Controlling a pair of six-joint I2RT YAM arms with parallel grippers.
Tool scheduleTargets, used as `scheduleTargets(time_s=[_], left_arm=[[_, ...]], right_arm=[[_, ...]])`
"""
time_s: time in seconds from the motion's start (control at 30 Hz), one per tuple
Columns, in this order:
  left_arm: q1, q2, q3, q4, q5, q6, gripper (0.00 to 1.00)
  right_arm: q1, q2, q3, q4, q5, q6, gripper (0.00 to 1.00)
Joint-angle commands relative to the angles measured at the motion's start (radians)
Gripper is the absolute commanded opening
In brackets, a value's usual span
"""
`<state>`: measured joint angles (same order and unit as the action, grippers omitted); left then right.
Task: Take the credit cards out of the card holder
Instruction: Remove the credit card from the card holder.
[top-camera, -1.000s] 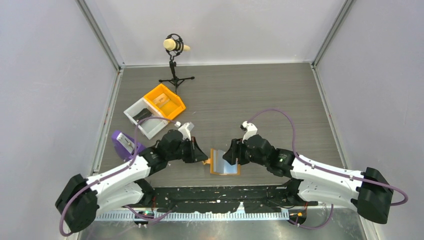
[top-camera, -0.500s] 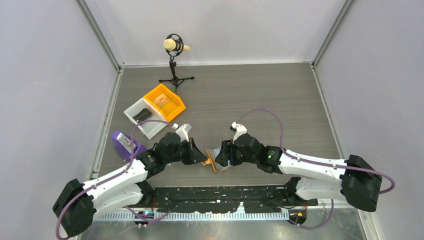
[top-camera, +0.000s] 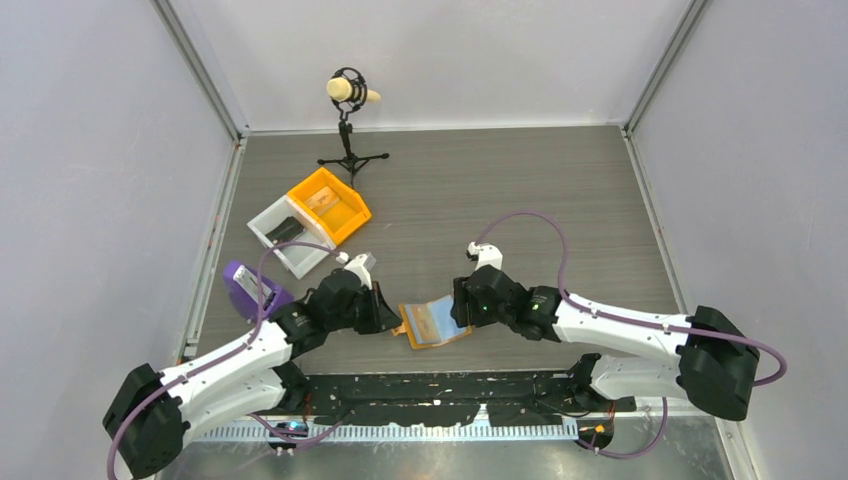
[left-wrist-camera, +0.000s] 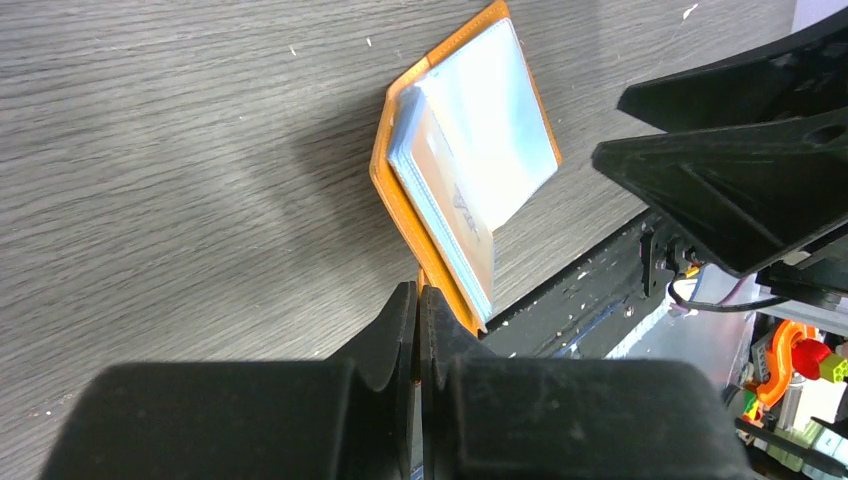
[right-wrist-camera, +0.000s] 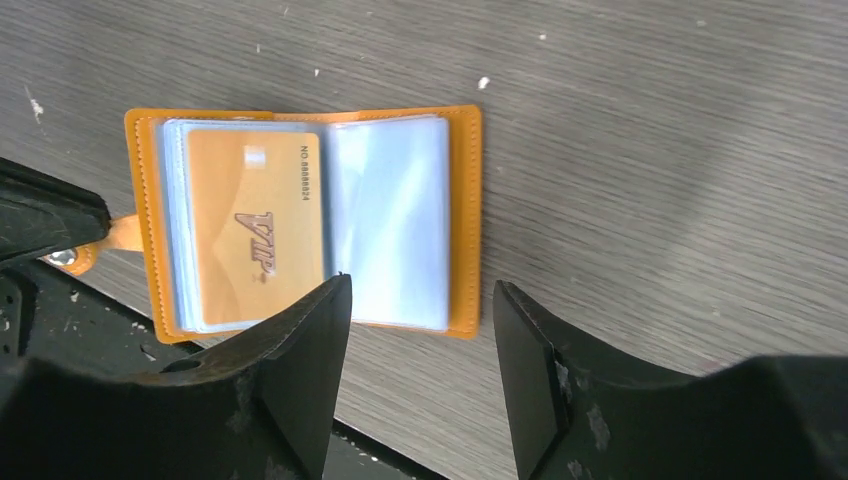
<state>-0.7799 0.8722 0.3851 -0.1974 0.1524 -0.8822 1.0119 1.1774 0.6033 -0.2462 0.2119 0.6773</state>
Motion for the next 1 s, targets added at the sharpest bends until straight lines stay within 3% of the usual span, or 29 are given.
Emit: scheduleTargets(time_s=[0.0, 0.2, 0.37, 0.73, 0.97], left_arm=[[-0.005, -0.029, 0.017, 0.002, -0.040, 0.019, 0.00], [-0.005, -0.008, -0.005, 0.064, 0.001, 0.009, 0.00], [-0.005, -0.004, -0.014, 0.077, 0.006, 0.003, 0.00], [-0.006, -0.037, -0.012, 0.053, 0.004, 0.005, 0.00], [-0.005, -0.041, -0.017, 0.043, 0.009, 0.006, 0.00]], right_arm=[[-0.006, -0.073, 0.062, -0.064, 0.050, -0.043, 0.61], [-0.006, -0.077, 0.027, 0.182, -0.179, -0.055, 0.58], [-0.001, 0.043, 0.067, 0.219, -0.291, -0.045, 0.65], [0.035, 0.218, 0.098, 0.300, -0.352, -0.022, 0.65], [0.051, 0.247, 0.094, 0.263, -0.256, -0.012, 0.60]])
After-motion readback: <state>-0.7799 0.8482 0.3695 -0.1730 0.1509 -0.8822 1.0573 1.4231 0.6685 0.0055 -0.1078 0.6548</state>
